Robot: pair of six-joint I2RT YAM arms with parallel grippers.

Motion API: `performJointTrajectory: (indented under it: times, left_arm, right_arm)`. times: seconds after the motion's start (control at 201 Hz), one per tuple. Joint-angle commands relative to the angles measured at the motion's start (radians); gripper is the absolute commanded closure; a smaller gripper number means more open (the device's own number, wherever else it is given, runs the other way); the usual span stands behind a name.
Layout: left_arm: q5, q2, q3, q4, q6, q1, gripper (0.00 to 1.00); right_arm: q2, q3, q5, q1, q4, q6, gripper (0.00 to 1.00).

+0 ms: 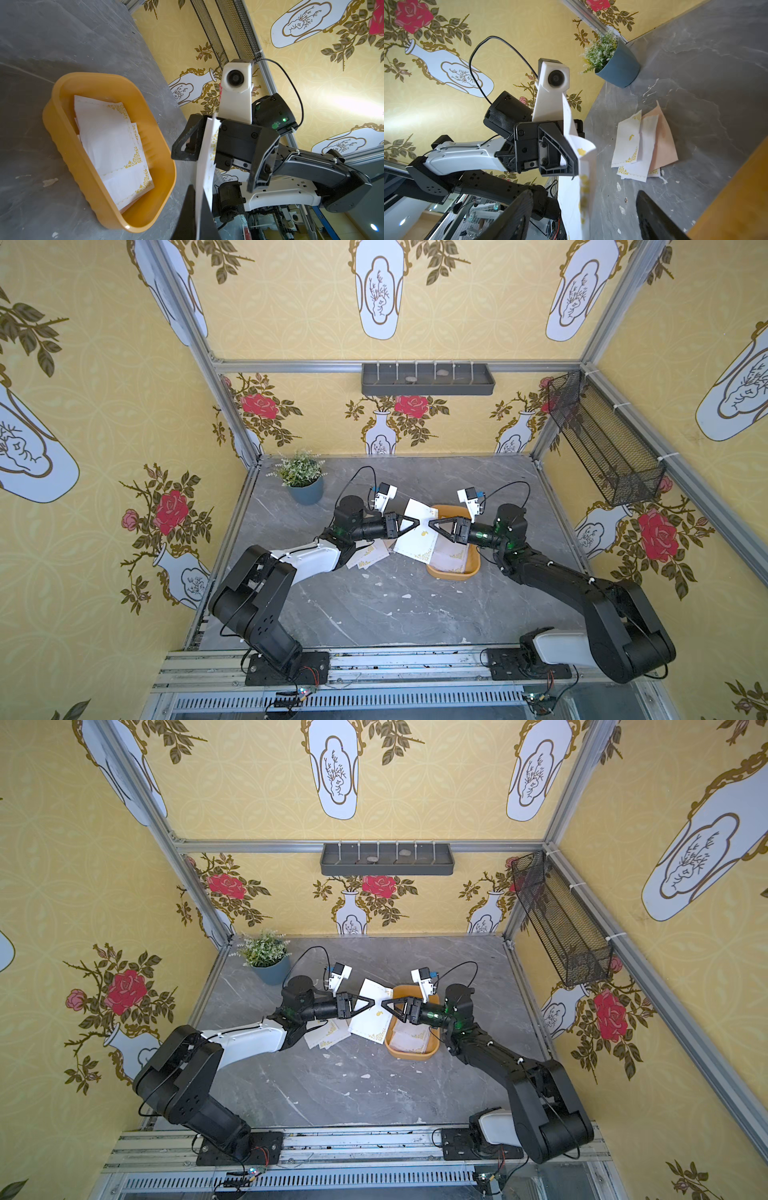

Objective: Take out the stationery paper from the storage box
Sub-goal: Pick up the stationery paper from the storage box.

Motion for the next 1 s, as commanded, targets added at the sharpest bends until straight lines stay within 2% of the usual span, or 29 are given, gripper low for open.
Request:
performJointTrajectory:
  times: [0.0, 0.114, 0.264, 0.433, 0.543, 0.747, 0.991]
  left_arm:
    - [0.005, 0.01, 0.003, 0.046, -0.008, 0.001, 1.0]
    - [0.001, 0.01, -0.001, 0.046, -0.009, 0.001, 1.0]
    - [0.0, 0.014, -0.005, 0.046, -0.012, 0.006, 1.0]
    - [-0.003, 0.01, -0.021, 0.045, -0.015, 0.017, 1.0]
    - [-0.003, 0.013, -0.027, 0.046, -0.017, 0.024, 1.0]
    - [-0.001, 0.019, -0.033, 0.046, -0.017, 0.03, 1.0]
    - [-0.004, 0.022, -0.039, 0.043, -0.018, 0.034, 1.0]
  right_arm:
    - [0.064, 0.021, -0.029, 0.018, 0.201, 0.06, 0.28]
    - [0.145, 0.025, -0.052, 0.018, 0.368, 0.147, 0.44]
    - [0.202, 0.027, -0.066, 0.017, 0.468, 0.201, 0.6]
    - [0.157, 0.014, -0.055, -0.001, 0.421, 0.178, 0.74]
    - [0.11, 0.015, -0.045, -0.009, 0.328, 0.127, 0.84]
    - [0.045, 0.015, -0.029, -0.019, 0.219, 0.072, 0.91]
    - [0.035, 0.021, -0.017, -0.019, 0.167, 0.045, 0.97]
